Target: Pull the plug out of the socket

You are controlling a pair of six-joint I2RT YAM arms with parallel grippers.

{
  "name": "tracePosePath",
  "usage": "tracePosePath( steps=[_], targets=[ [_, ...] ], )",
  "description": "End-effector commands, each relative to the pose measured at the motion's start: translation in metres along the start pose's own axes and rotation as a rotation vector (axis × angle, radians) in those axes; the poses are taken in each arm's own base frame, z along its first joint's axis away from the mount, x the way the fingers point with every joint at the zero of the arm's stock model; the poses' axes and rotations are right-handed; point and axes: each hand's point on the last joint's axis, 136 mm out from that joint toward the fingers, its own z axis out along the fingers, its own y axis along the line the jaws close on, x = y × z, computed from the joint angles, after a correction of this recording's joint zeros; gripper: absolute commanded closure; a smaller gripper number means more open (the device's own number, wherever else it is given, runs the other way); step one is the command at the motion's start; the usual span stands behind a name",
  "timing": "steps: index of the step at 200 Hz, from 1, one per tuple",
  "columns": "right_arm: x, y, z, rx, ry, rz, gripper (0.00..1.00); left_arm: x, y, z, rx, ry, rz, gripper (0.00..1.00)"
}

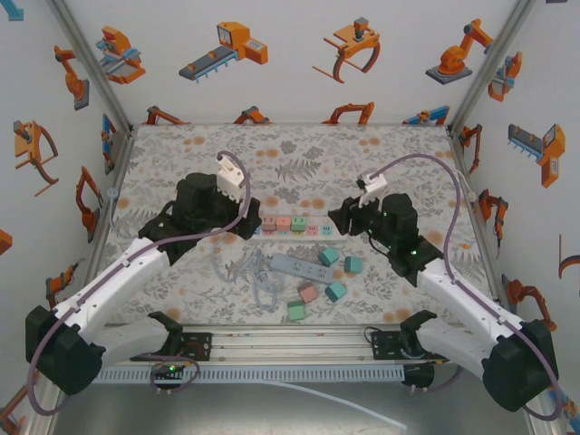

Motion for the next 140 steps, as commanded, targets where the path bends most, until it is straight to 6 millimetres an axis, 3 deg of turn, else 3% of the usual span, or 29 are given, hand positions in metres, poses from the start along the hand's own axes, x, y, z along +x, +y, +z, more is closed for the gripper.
tracePosePath(
  steps=[1,52,84,140],
  targets=[
    [-0.024,0.031,0.006,-0.146,-0.119,-0.41,0.55,0.001,0.044,-0.001,-0.247,-0.024,-0.094,0.13],
    [0.012,0.062,0.023,-0.406,-0.032,-0.738,0.52,0.016,0.06,0.013,-0.263,0.047,-0.216,0.14],
    [0.033,0.074,0.034,-0.582,0.078,-0.763,0.51,0.025,0.068,0.025,-0.21,0.093,-0.339,0.14],
    [0.057,0.075,0.066,-0.733,0.219,-0.756,0.5,0.059,0.081,0.055,-0.19,0.281,-0.496,0.16]
  ],
)
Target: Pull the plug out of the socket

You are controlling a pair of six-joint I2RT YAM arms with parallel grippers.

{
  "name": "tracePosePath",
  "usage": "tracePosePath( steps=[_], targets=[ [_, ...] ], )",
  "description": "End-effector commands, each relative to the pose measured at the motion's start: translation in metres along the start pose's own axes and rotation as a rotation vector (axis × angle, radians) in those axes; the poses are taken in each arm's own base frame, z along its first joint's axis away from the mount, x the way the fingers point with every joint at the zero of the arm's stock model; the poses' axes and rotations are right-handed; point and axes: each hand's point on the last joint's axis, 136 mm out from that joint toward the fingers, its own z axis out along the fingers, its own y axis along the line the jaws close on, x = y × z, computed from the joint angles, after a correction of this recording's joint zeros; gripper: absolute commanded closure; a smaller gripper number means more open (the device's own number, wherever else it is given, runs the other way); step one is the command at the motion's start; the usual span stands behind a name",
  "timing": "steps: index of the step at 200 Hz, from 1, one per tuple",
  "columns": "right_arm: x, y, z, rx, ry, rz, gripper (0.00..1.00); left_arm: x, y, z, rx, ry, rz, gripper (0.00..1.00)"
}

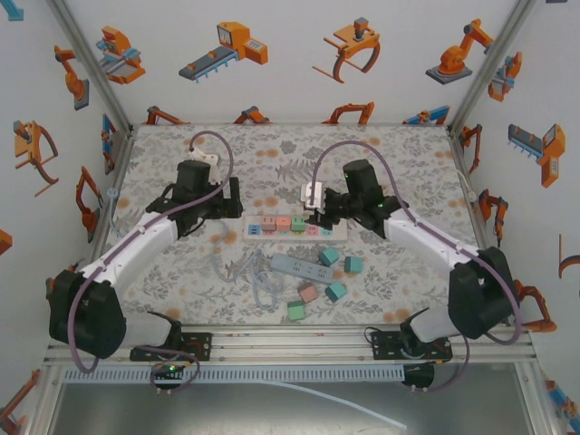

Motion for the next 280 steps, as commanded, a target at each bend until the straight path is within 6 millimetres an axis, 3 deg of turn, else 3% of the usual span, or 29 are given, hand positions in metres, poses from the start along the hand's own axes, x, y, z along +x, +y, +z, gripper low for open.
tracePosePath(
  steps=[1,88,138,190,240,280],
  targets=[
    [0.004,0.016,0.011,-0.132,0.002,-0.022,0.5,0.011,-0.005,0.01,0.04,0.1,-0.079,0.16],
    [0.045,0.013,0.06,-0.225,0.091,0.032,0.52,0.053,-0.013,0.064,0.078,0.355,-0.159,0.31],
    [0.054,0.014,0.075,-0.244,0.11,0.035,0.58,0.073,-0.004,0.078,0.014,0.439,-0.161,0.4],
    [0.051,0.014,0.078,-0.251,0.093,0.033,0.65,0.089,-0.016,0.085,0.044,0.512,-0.136,0.44],
    [0.045,0.013,0.077,-0.255,0.07,0.032,0.74,0.095,-0.011,0.088,-0.003,0.524,-0.108,0.46],
    [0.028,0.007,0.072,-0.234,0.028,0.031,0.81,0.105,-0.011,0.09,-0.024,0.568,-0.073,0.47]
  ],
)
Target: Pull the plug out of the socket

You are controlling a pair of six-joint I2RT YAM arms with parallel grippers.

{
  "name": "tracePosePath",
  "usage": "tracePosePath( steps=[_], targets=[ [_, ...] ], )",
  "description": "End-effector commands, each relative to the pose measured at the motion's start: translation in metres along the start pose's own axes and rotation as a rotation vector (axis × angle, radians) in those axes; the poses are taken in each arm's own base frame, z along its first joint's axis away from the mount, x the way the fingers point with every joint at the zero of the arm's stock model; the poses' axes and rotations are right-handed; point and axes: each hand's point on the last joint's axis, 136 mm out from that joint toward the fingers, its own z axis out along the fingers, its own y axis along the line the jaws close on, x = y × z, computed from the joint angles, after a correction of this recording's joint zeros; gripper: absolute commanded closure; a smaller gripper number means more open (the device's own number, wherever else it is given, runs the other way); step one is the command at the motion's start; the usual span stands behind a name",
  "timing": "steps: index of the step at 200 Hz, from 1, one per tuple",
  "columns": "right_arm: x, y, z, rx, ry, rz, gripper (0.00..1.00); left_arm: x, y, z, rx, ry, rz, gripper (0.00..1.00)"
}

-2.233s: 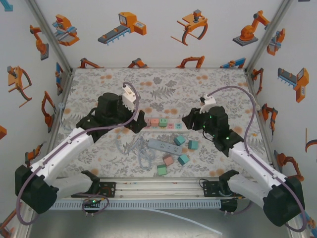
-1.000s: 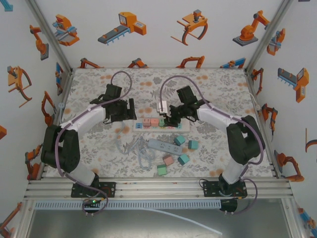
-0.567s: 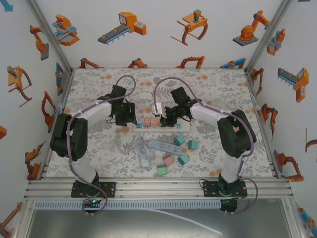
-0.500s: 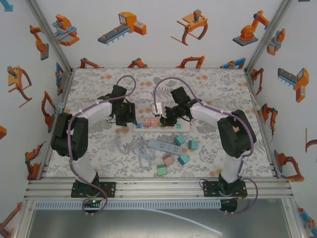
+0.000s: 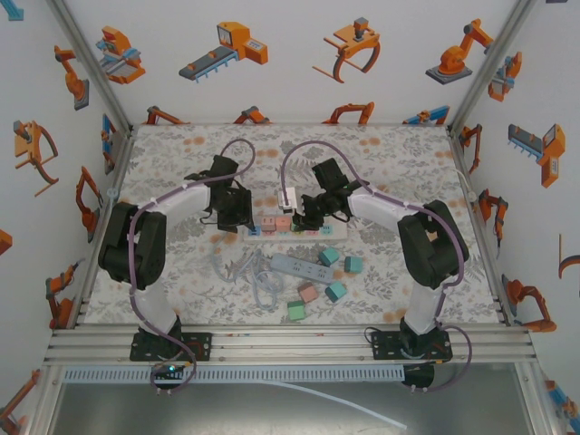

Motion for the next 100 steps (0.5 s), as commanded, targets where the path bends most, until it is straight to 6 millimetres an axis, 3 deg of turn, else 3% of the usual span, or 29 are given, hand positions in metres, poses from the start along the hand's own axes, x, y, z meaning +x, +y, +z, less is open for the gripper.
tracePosePath(
  steps=[1,52,100],
  targets=[
    [-0.03,-0.007,-0.007,0.008,-0.082,-0.039,0.81,0.017,0.007,0.01,-0.064,0.078,0.03,0.47],
    [-0.051,-0.013,-0.02,0.037,-0.132,-0.048,0.9,0.021,0.008,0.014,-0.106,0.092,0.06,0.48],
    [-0.06,-0.015,-0.028,0.055,-0.146,-0.056,0.94,0.024,0.008,0.018,-0.13,0.1,0.075,0.48]
  ],
)
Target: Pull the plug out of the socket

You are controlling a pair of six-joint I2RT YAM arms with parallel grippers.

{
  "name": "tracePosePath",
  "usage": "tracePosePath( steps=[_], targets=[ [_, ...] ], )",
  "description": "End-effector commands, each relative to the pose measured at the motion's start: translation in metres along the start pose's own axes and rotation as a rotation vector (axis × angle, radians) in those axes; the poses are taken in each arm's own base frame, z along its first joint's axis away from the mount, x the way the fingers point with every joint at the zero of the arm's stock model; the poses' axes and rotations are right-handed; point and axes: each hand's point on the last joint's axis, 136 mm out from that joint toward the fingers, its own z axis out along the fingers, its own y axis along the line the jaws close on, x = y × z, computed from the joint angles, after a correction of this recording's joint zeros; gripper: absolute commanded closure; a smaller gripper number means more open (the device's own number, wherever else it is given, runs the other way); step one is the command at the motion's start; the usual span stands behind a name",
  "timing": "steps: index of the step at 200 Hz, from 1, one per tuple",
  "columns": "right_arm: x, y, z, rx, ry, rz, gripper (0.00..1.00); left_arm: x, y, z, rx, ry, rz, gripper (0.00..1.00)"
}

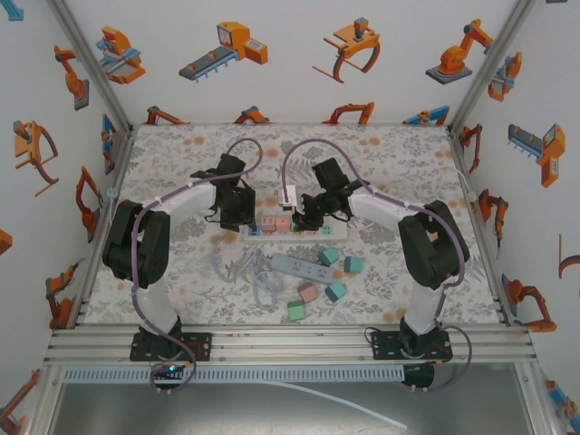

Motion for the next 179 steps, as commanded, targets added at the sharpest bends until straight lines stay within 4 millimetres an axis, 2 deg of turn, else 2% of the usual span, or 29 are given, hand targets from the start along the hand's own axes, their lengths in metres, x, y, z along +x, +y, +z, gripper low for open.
tracePosePath(
  steps=[1,61,106,148,179],
  targets=[
    [-0.056,-0.012,-0.026,0.047,-0.135,-0.101,0.94,0.025,0.014,0.018,-0.083,0.098,0.033,0.48],
    [-0.062,-0.012,-0.032,0.065,-0.136,-0.115,0.95,0.025,0.016,0.02,-0.099,0.102,0.036,0.48],
    [-0.072,-0.012,-0.043,0.093,-0.15,-0.124,0.95,0.02,0.015,0.012,-0.096,0.075,0.04,0.48],
    [-0.098,-0.019,-0.067,0.209,-0.244,-0.085,0.95,0.006,0.008,-0.007,-0.065,0.002,0.047,0.46],
    [-0.116,-0.035,-0.101,0.405,-0.357,0.046,0.97,-0.007,0.004,-0.026,-0.016,-0.063,0.048,0.42]
  ],
)
